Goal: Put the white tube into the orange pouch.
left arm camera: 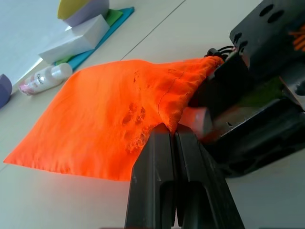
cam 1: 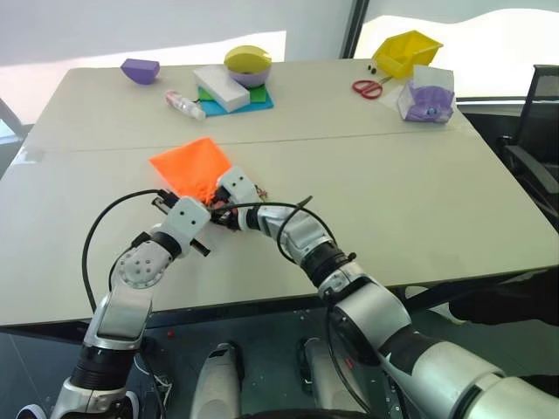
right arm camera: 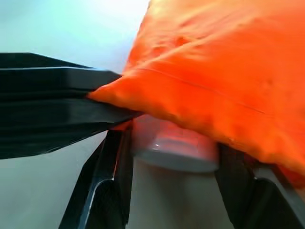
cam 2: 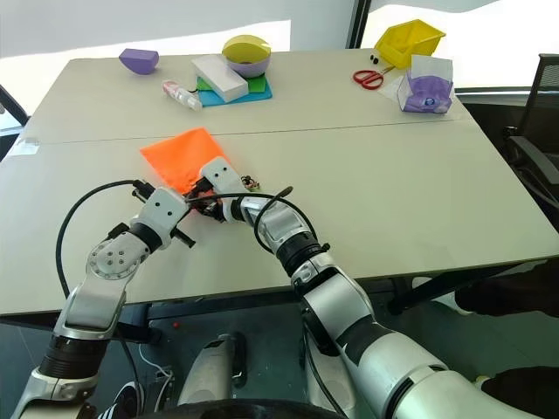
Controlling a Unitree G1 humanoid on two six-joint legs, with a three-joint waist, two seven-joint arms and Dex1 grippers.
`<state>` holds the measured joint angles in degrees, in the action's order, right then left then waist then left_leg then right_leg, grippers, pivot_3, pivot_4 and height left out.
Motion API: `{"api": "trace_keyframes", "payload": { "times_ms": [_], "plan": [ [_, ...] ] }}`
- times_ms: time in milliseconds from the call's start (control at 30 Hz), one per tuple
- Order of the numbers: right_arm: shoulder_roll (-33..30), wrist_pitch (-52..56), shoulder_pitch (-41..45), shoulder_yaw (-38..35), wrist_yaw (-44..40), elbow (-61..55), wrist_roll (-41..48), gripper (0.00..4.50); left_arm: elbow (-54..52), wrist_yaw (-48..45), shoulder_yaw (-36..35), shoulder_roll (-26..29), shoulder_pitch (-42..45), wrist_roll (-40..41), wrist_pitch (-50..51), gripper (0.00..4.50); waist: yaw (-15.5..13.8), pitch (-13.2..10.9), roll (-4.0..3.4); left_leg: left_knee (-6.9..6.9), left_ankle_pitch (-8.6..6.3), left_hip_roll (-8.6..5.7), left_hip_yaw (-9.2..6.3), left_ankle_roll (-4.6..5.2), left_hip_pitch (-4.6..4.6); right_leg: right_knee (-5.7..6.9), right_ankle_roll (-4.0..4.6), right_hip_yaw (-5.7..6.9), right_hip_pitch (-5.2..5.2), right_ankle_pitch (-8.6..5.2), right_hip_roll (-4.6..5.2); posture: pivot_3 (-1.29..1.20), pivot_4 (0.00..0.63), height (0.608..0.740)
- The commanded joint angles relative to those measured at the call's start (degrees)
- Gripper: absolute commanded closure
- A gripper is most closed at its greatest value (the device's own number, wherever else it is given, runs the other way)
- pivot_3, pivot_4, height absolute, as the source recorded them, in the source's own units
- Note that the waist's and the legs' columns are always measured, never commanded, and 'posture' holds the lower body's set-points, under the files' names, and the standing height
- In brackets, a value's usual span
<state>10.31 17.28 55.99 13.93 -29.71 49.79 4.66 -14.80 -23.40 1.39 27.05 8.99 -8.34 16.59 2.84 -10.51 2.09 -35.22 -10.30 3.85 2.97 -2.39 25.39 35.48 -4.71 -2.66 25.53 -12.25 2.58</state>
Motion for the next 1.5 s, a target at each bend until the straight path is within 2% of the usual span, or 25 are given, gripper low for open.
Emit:
{"api": "trace_keyframes", "payload": {
  "times_ms": [33,67,133,167,200,267,467,667,800,967,1067,1500],
  "plan": [
    [5.4,-1.4,2.6,-1.5,-2.0,-1.5,2.0,2.2,-2.1,0.1,0.3,0.1,-0.1,-0.1,-0.7,4.5,0.0,0.0,0.0,0.0,0.0,0.0,0.0,0.0,0.0,0.0,0.0,0.0,0.0,0.0,0.0,0.0,0.15,0.74],
    [4.8,-1.5,2.3,-0.9,-2.1,-2.2,1.3,1.64,-2.1,0.1,0.3,0.1,-0.3,-0.2,-0.7,4.5,0.0,0.0,0.0,0.0,0.0,0.0,0.0,0.0,0.0,0.0,0.0,0.0,0.0,0.0,0.0,0.0,0.15,0.74],
    [4.1,-1.3,1.3,0.0,-2.4,-4.3,0.4,0.92,-2.1,0.2,0.2,0.1,-0.5,-0.2,-0.7,4.5,0.0,0.0,0.0,0.0,0.0,0.0,0.0,0.0,0.0,0.0,0.0,0.0,0.0,0.0,0.0,0.0,0.15,0.74],
    [3.8,-1.1,0.8,0.3,-2.6,-5.5,0.3,0.31,-2.2,0.2,0.3,0.0,-0.6,-0.2,-0.7,4.5,0.1,0.0,0.0,0.0,0.0,0.0,0.0,0.0,0.0,0.0,0.0,0.0,0.0,0.0,0.0,0.0,0.15,0.74],
    [3.3,-0.4,-0.2,0.9,-3.5,-7.4,0.2,0.1,-2.2,0.3,0.3,0.0,-0.7,-0.3,-0.7,4.5,0.1,0.0,0.0,0.0,0.0,0.0,0.0,0.0,0.0,0.0,0.0,0.0,0.01,0.0,0.0,0.0,0.15,0.74],
    [2.1,1.7,-2.2,1.9,-4.8,-11.7,0.5,0.1,-2.3,0.3,0.4,-0.1,-0.9,-0.3,-0.8,4.5,0.1,0.0,0.0,0.02,0.0,0.0,0.0,-0.01,0.0,-0.01,0.0,0.0,0.01,0.0,0.01,0.0,0.15,0.74],
    [-7.0,15.7,-13.7,7.6,-12.1,-38.4,2.0,0.1,-1.6,0.1,0.0,0.2,-1.3,-0.2,-1.4,4.5,-0.3,0.0,0.0,0.02,0.0,0.0,0.02,-0.01,0.04,-0.05,-0.03,0.01,0.01,-0.02,0.05,0.0,0.15,0.74],
    [-12.8,18.7,-16.6,9.0,-11.6,-46.3,0.3,0.1,-1.1,-0.1,0.0,0.4,-1.3,-0.1,-1.8,4.5,-0.2,0.0,0.01,0.02,-0.1,0.0,0.01,-0.16,-0.03,0.02,0.01,0.02,0.01,-0.01,0.06,0.0,0.15,0.74],
    [-17.7,18.5,-17.5,7.3,-13.0,-50.3,1.2,0.1,-0.9,-0.3,0.1,0.8,-1.7,-0.4,-2.2,4.5,-0.3,0.0,0.01,0.03,-0.11,0.0,0.0,-0.18,-0.03,0.02,0.07,0.05,0.01,0.03,0.08,0.0,0.15,0.74],
    [-20.4,18.2,-17.1,2.8,-12.0,-51.1,3.1,0.1,-0.1,-0.5,-0.7,1.5,-2.6,0.0,-3.1,4.5,-0.3,0.0,0.01,0.01,-0.08,-0.01,0.01,-0.13,-0.02,-0.05,0.06,0.04,-0.01,0.02,0.08,0.0,0.15,0.74],
    [-20.9,14.3,-17.1,4.6,-10.0,-46.9,-0.5,0.1,1.0,-0.4,-0.7,1.9,-2.8,0.1,-4.0,4.5,-0.2,0.0,0.01,0.03,-0.02,0.0,0.0,-0.03,-0.04,-0.05,0.06,0.03,0.0,0.02,0.03,0.0,0.15,0.74],
    [-16.0,12.9,-16.0,5.3,-5.9,-36.1,-2.1,0.1,1.6,-0.2,-0.9,2.5,-4.6,0.0,-5.3,4.5,-0.2,0.0,0.0,0.03,-0.03,0.0,0.02,-0.05,-0.04,-0.04,0.06,0.03,-0.02,0.02,0.07,0.0,0.15,0.74]
  ]
}}
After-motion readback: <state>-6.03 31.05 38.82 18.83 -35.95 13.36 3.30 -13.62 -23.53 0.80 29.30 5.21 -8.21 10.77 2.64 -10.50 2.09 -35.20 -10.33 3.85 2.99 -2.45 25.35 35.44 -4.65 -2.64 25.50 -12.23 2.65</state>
